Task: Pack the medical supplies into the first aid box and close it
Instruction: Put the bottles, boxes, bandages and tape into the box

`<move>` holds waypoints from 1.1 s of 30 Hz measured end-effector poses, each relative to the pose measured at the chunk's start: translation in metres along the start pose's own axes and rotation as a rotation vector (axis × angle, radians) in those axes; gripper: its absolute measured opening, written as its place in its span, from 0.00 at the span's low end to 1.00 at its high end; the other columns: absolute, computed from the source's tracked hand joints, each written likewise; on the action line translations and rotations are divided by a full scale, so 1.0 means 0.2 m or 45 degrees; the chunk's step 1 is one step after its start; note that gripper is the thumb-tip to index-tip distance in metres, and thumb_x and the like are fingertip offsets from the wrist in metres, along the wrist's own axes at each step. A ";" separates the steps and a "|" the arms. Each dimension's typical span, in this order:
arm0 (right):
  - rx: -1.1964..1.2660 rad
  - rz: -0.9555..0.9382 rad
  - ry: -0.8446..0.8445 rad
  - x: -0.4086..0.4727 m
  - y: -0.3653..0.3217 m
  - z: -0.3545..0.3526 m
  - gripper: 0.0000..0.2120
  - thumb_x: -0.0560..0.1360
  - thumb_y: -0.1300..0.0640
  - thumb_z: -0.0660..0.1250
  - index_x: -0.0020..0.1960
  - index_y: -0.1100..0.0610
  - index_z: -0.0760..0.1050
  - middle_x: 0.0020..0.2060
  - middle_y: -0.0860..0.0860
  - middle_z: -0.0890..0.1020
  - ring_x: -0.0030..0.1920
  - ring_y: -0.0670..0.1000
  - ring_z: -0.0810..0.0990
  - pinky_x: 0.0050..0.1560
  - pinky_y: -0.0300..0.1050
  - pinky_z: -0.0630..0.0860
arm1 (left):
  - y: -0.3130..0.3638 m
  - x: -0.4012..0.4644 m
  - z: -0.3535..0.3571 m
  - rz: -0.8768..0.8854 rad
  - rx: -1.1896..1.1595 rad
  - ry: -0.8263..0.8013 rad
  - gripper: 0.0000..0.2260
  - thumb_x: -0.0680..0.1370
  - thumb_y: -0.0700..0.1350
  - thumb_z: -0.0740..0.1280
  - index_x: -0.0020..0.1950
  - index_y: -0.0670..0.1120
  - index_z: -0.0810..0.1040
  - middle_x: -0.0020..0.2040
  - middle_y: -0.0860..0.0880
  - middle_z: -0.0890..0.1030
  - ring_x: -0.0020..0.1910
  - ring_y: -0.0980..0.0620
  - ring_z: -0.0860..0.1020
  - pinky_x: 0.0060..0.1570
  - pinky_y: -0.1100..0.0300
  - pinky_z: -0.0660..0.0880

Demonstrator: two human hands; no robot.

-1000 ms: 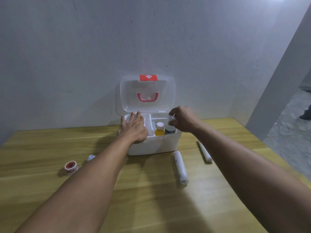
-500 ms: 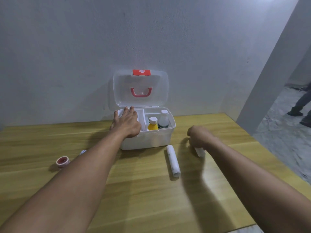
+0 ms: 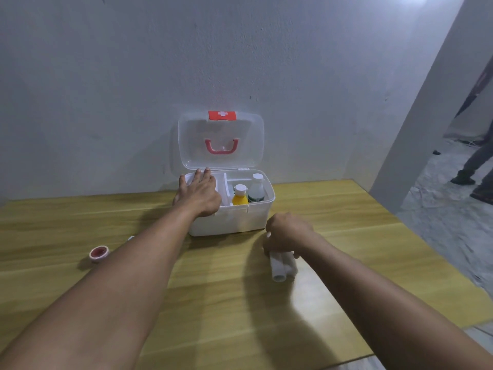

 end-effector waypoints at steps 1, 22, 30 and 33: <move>0.011 0.003 -0.016 -0.01 0.00 0.00 0.21 0.65 0.50 0.73 0.56 0.52 0.78 0.49 0.52 0.81 0.38 0.55 0.78 0.41 0.48 0.81 | 0.00 0.00 0.00 0.000 0.001 -0.001 0.27 0.80 0.44 0.49 0.79 0.43 0.48 0.81 0.47 0.43 0.80 0.49 0.42 0.76 0.41 0.41; 0.672 -0.477 1.248 -0.09 -0.11 -0.42 0.14 0.73 0.57 0.72 0.58 0.60 0.78 0.57 0.60 0.77 0.44 0.60 0.81 0.43 0.47 0.79 | 0.00 -0.03 -0.01 -0.007 -0.031 0.000 0.28 0.79 0.43 0.49 0.80 0.42 0.48 0.81 0.47 0.44 0.80 0.49 0.42 0.76 0.41 0.41; 0.607 -0.423 1.333 -0.07 -0.10 -0.43 0.13 0.72 0.57 0.72 0.55 0.60 0.78 0.55 0.60 0.77 0.40 0.61 0.81 0.39 0.44 0.74 | 0.01 -0.03 -0.01 -0.002 -0.048 0.017 0.28 0.79 0.42 0.50 0.80 0.43 0.48 0.81 0.47 0.44 0.80 0.48 0.42 0.76 0.41 0.41; 0.481 -0.492 1.219 -0.04 -0.13 -0.34 0.13 0.72 0.55 0.72 0.55 0.59 0.78 0.54 0.60 0.77 0.39 0.61 0.80 0.35 0.45 0.74 | 0.00 -0.02 -0.01 0.000 -0.044 0.023 0.28 0.79 0.43 0.50 0.80 0.43 0.48 0.81 0.47 0.44 0.80 0.48 0.42 0.76 0.41 0.41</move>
Point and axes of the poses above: each hand's wrist, its own x-axis towards the middle knuckle, its own z-axis out of the palm, y = z × x, the point moved 6 cm from there along x, towards the middle knuckle
